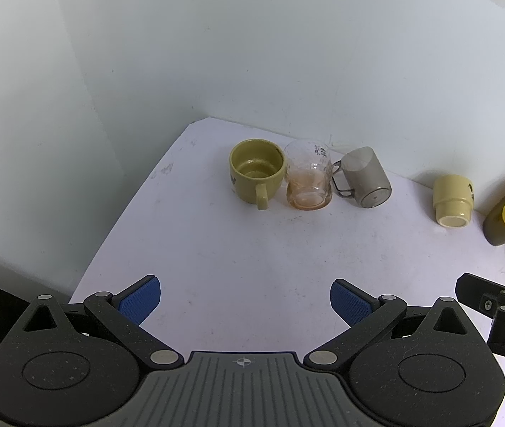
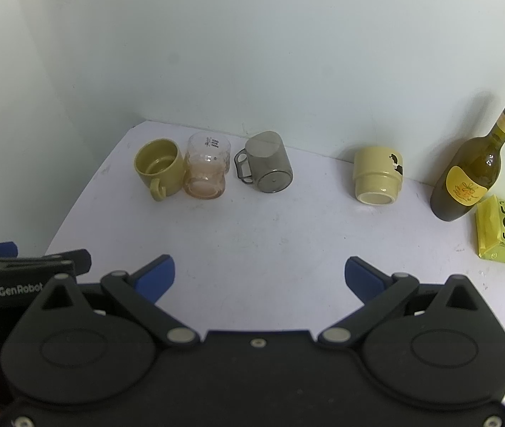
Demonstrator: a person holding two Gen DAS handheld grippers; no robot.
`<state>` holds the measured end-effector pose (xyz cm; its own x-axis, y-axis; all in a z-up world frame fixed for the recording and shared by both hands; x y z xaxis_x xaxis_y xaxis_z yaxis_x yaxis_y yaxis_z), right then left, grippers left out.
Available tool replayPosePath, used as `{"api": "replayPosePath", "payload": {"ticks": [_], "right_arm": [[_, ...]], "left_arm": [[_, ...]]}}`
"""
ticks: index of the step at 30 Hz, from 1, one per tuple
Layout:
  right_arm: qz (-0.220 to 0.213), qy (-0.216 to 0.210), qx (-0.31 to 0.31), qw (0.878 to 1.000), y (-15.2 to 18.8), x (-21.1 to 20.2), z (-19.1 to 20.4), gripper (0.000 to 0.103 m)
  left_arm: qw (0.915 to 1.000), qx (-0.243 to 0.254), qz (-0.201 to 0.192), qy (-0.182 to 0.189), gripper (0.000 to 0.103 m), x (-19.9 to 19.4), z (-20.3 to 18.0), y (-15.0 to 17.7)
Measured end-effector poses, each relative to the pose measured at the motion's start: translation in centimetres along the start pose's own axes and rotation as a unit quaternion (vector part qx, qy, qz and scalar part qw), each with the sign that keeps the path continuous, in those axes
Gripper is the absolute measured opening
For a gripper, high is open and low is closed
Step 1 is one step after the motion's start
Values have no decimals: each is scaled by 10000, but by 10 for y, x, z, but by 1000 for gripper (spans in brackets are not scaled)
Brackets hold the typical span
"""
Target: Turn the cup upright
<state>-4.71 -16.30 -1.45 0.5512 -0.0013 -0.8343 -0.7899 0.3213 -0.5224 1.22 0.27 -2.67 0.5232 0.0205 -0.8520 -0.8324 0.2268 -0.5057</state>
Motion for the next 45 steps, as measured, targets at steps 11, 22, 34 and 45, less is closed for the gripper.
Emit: {"api": "replayPosePath", "payload": {"ticks": [11, 22, 34, 45], "right_arm": [[8, -1, 3, 10000, 4, 1, 0, 103], [35, -47, 47, 10000, 3, 4, -5, 103], [-236, -225, 19, 9995, -8, 7, -22, 103], [51, -219, 97, 9997, -20, 43, -58, 103]], "left_arm": [[10000, 7, 11, -2, 103, -1, 1, 0], [10000, 81, -24, -30, 103, -1, -7, 1], [9995, -215, -151, 146, 103, 4, -16, 2], [9984, -415, -74, -389, 103, 11, -40, 1]]}}
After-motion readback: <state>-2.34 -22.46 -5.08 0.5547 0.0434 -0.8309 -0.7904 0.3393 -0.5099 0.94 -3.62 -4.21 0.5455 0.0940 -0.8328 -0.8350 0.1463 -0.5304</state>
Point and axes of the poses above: each gripper's, at about its wrist camera, not at the fingertips, and x roughly the way its jaws point, z to its left, y to its underside, the point moved 3 cm from there along x, roughly the way its jaws point, and after that the axes turned 13 degrees about x, right-handed, at the moved point
